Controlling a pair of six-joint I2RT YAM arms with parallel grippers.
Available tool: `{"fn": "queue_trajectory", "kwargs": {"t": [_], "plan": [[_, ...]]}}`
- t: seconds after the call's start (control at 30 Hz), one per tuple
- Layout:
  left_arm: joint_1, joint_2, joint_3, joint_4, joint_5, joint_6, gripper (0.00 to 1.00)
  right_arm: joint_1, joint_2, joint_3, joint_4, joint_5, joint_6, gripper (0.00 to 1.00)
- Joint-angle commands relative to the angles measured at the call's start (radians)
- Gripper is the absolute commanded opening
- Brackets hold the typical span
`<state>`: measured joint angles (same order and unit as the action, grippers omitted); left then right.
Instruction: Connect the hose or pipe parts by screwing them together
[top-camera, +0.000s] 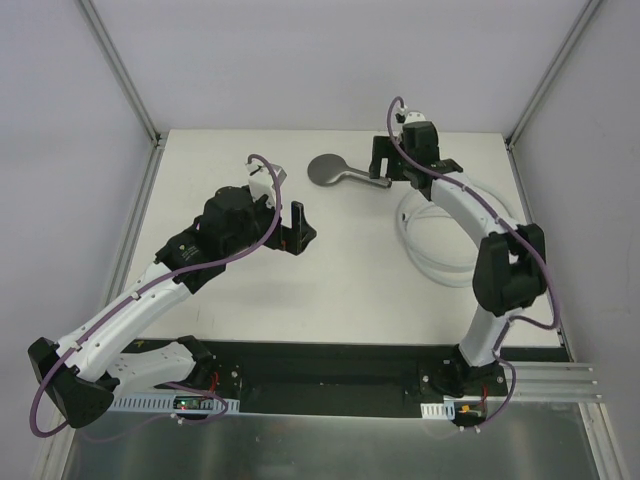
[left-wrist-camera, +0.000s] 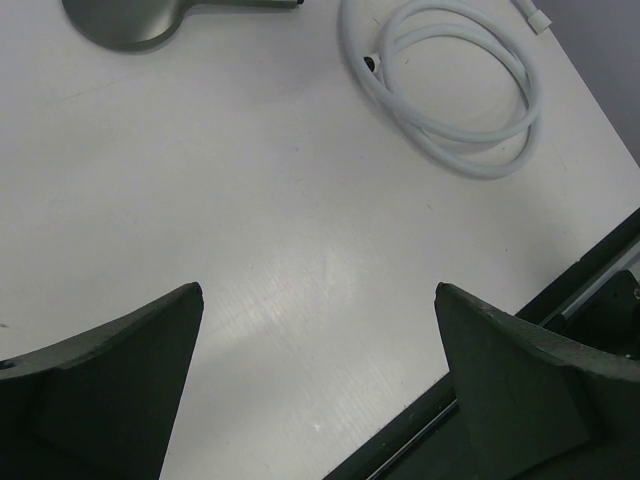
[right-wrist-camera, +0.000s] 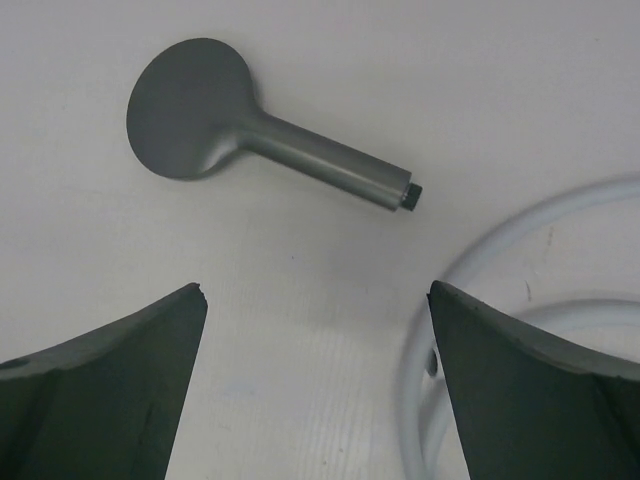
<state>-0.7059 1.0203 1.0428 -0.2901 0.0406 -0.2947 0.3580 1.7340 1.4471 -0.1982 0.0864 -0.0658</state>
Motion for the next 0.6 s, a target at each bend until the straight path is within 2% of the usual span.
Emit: {"fn": "queue_trajectory", "kwargs": {"t": [0.0,0.17,0.4,0.57], "plan": [[0.003,-0.014,0.017,0.012,0.007,-0.018,0.99,-0.057,0.162,0.160,0.101,-0.218,0.128,0.96],[0.003,-0.017,0.019,0.014,0.027,-0.018,0.99,-0.114,0.369,0.300,0.102,-0.333,0.239,0.98],[0.003,-0.009,0.020,0.014,0.036,-0.024,0.99,-0.152,0.528,0.458,0.048,-0.353,0.308,0.96],[0.005,-0.014,0.019,0.014,0.022,-0.018,0.99,-0.151,0.692,0.675,-0.168,-0.396,0.296,0.96]]}}
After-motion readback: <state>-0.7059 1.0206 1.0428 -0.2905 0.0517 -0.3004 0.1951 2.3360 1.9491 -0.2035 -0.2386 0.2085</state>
